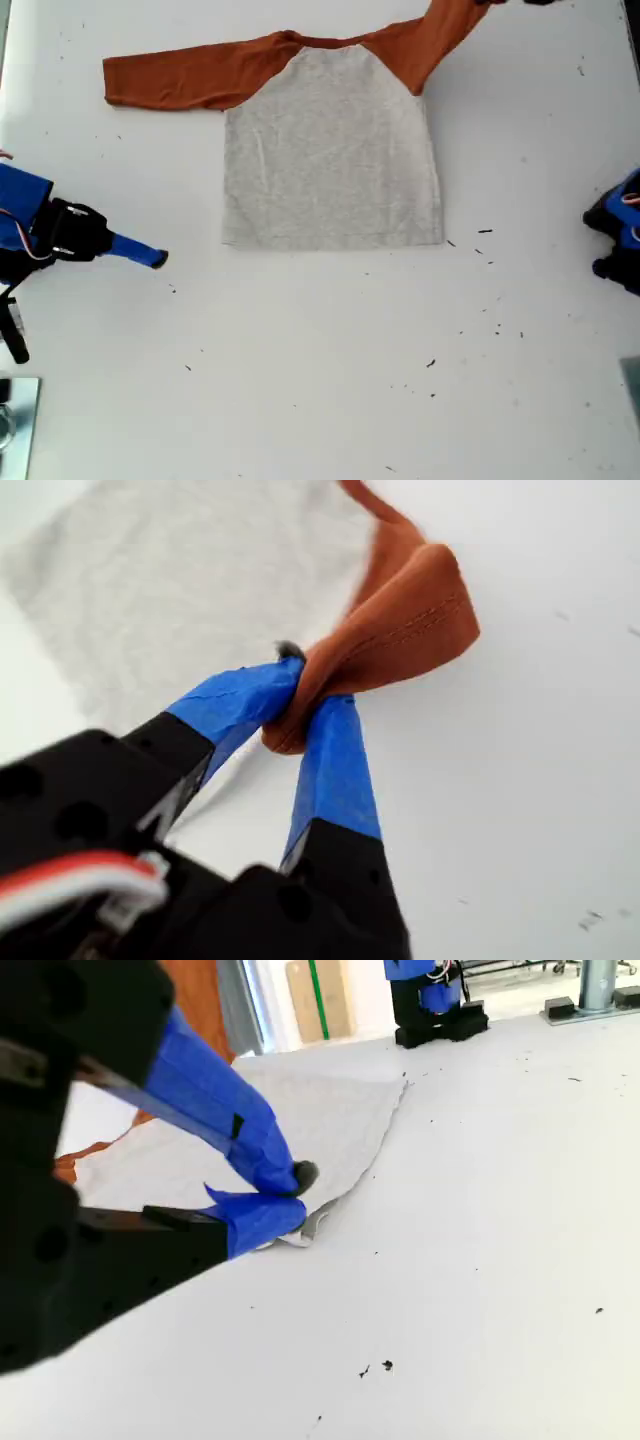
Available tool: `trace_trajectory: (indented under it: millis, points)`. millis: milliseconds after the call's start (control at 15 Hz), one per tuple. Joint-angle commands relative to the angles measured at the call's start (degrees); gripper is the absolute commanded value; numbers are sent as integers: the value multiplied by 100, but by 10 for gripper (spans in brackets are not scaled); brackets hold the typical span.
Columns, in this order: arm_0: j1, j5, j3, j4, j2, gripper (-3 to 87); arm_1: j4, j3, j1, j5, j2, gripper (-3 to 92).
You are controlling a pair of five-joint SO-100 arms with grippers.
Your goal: Fold t shirt
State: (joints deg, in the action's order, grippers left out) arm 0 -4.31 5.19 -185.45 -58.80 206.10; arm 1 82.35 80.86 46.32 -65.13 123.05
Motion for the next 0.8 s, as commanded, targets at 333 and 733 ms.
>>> trace_trajectory:
  millis: [333,733]
  points:
    - [-18,-114,-62,9,35,-3,-2637,-26,-2918,1389,-2769,33]
    - [35,-105,-62,9,35,-2,-562,-853,-2689,1652,-1143,233]
